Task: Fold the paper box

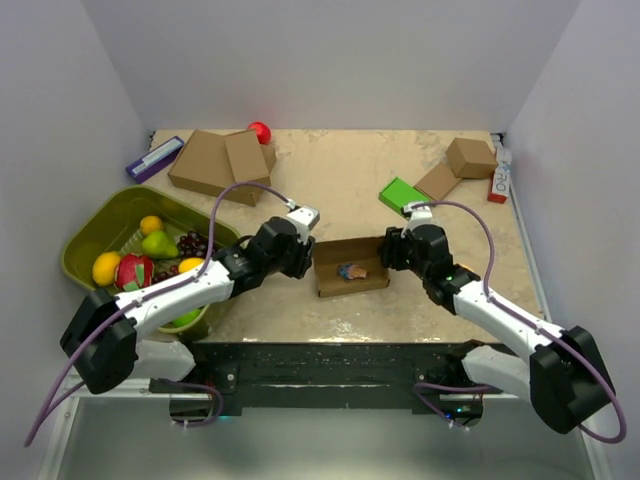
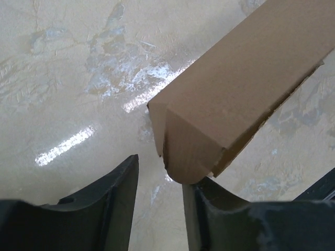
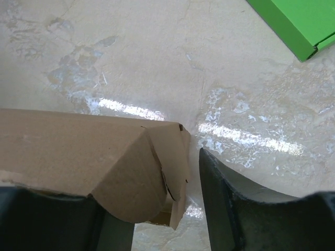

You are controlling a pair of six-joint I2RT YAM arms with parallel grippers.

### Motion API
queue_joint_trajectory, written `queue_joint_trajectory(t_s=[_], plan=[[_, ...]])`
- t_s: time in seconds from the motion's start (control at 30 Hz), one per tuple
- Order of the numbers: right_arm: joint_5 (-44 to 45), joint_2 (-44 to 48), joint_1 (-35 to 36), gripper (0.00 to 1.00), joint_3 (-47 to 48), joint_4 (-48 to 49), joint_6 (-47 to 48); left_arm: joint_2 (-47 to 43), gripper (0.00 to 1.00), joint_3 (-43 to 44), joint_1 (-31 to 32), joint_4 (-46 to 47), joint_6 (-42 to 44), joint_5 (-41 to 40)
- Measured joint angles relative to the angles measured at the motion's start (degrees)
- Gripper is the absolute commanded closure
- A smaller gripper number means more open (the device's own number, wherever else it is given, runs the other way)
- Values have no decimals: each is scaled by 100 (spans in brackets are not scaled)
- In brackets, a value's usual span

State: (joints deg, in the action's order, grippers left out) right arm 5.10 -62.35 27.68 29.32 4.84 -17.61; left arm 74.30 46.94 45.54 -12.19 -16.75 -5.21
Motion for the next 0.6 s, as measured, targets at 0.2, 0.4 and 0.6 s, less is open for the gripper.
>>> queue_joint_trajectory(t_s=[0.2,0.4,0.6], plan=[[170,-74,273,74,63,4,7,101,100,-4,0,273,-219,46],[815,-131,623,84,72,-15,-188,306,100,39,-2,483,-385,-107],[1703,-407,1078,86,160,-2,-623,634,100,313,-4,529,-570,-396]])
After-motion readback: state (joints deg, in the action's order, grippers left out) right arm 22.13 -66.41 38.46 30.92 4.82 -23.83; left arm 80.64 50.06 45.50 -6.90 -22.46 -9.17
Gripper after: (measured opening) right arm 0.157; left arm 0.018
